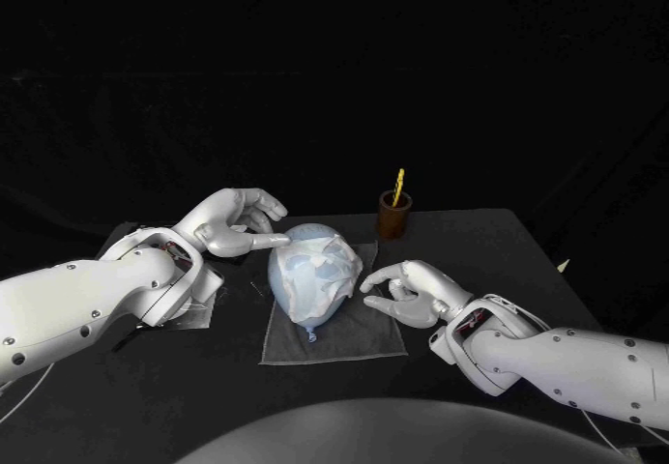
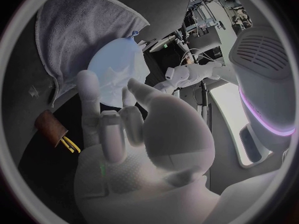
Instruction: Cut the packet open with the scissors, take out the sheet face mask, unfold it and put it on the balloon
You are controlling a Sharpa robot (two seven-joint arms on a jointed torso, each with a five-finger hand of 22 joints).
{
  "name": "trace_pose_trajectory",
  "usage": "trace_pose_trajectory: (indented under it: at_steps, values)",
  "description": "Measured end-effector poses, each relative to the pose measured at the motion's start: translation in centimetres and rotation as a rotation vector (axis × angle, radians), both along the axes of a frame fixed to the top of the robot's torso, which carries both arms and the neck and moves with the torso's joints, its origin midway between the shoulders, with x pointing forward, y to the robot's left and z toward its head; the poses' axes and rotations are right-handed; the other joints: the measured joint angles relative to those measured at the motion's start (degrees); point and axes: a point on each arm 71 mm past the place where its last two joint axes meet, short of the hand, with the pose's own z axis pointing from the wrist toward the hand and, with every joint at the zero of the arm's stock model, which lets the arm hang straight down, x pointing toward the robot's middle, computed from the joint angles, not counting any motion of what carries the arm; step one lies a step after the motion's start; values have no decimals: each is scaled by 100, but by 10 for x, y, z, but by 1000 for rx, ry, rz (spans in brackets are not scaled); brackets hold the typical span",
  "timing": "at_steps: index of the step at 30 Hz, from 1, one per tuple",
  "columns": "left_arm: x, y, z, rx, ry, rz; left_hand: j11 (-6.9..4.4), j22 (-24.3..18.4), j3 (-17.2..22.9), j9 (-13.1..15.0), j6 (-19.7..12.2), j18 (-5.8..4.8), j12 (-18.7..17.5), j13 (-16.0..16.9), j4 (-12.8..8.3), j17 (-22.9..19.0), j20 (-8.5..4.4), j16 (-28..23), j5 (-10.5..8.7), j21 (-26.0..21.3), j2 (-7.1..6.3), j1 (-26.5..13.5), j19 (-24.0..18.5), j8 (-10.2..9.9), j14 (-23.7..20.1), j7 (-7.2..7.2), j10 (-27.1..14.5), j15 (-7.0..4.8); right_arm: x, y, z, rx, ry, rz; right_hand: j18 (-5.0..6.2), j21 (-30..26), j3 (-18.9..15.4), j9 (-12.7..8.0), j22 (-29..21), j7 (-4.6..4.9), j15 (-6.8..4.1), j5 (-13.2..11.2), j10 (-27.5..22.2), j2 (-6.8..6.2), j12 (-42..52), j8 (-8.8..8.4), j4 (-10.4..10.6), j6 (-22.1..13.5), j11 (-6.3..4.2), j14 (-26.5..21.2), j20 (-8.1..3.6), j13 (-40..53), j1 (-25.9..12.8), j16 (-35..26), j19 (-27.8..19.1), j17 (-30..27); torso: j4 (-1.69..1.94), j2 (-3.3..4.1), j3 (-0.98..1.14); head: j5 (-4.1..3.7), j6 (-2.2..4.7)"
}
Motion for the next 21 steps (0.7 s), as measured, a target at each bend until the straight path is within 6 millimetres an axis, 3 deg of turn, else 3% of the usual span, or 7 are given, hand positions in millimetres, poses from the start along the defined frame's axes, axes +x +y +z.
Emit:
trace_pose_trajectory:
  at_steps: [5, 8, 10, 13, 16, 17, 21]
  values:
    - [5, -9, 0, 53, -57, -38, 144, -521, -10, -320, 379, -1, -468, -609, 8, -464, 188, -409, 0, -860, -162, 35, -439, -274, -877, 35, 46, 224, -3, 4, 0, -27, -75, 47, 2, -182, 62, -30, -95, -5, 0, 0, -103, -33, -164, -20, -94, 50, 5, 0, -9, 0, 33, -21, -112, 4, -7, 4, 4, -8, 0]
    - [10, -15, -1, 90, -79, -55, 175, -876, -253, -499, 407, -247, -763, -939, 22, -803, 234, -798, 0, -1478, -352, 8, -949, -495, -1374, 46, 16, 321, -4, 6, 0, -44, -113, 70, 66, -310, 85, -46, -157, 1, 1, 0, -196, -39, -275, -23, -118, 57, 11, 0, 8, -1, 39, -44, -176, 4, -7, 4, 4, -12, 0]
    - [14, -19, -3, 118, -89, -67, 146, -1106, -343, -568, 407, -429, -921, -1110, 26, -1009, 245, -1075, 0, -1848, -405, -22, -1467, -566, -1591, 46, 56, 356, -4, 9, 0, -56, -142, 85, 77, -319, 86, -49, -169, 1, 1, 0, -196, -39, -299, -23, -118, 57, 11, -1, 0, -1, 39, -47, -184, 4, -7, 2, 6, -12, 0]
    - [19, -24, -5, 158, -95, -78, 77, -1281, -476, -631, 404, -463, -1108, -1282, 35, -1201, 249, -1342, 0, -2104, -523, -75, -1848, -643, -1687, 49, 88, 399, -5, 12, 0, -72, -176, 103, 77, -319, 100, -55, -172, 1, 1, 0, -196, -39, -299, -23, -133, 57, 12, -1, 0, -3, 39, -67, -184, 4, -5, 2, 7, -12, 0]
    - [23, -28, -7, 188, -95, -82, 9, -1353, -494, -671, 395, -509, -1227, -1392, 36, -1337, 245, -1539, 0, -2187, -557, -109, -1944, -647, -1687, 58, 144, 399, -5, 14, 0, -82, -200, 114, 77, -319, 100, -56, -173, 1, 1, 0, -196, -39, -299, -23, -133, 57, 12, -1, 0, -5, 39, -69, -184, 3, -4, 3, 7, -12, 0]
    - [26, -29, -8, 200, -95, -83, 21, -1369, -494, -678, 395, -551, -1248, -1425, 36, -1378, 245, -1601, 0, -2192, -557, -109, -1944, -647, -1687, 58, 201, 399, -5, 15, 0, -85, -209, 117, 77, -319, 100, -56, -174, 1, 1, 0, -196, -39, -299, -22, -133, 58, 11, -1, 0, -6, 39, -69, -184, 3, -4, 4, 7, -12, 0]
    - [31, -34, -9, 226, -96, -85, 40, -1423, -493, -722, 452, -552, -1399, -1553, 36, -1540, 245, -1855, 0, -2253, -557, -109, -1944, -693, -1630, 61, 379, 343, -5, 18, 1, -93, -233, 121, 77, -319, 116, -58, -176, 0, 1, 0, -196, -39, -299, -22, -149, 97, 11, -1, 0, -5, 39, -84, -184, 3, 0, 9, 4, -12, 0]
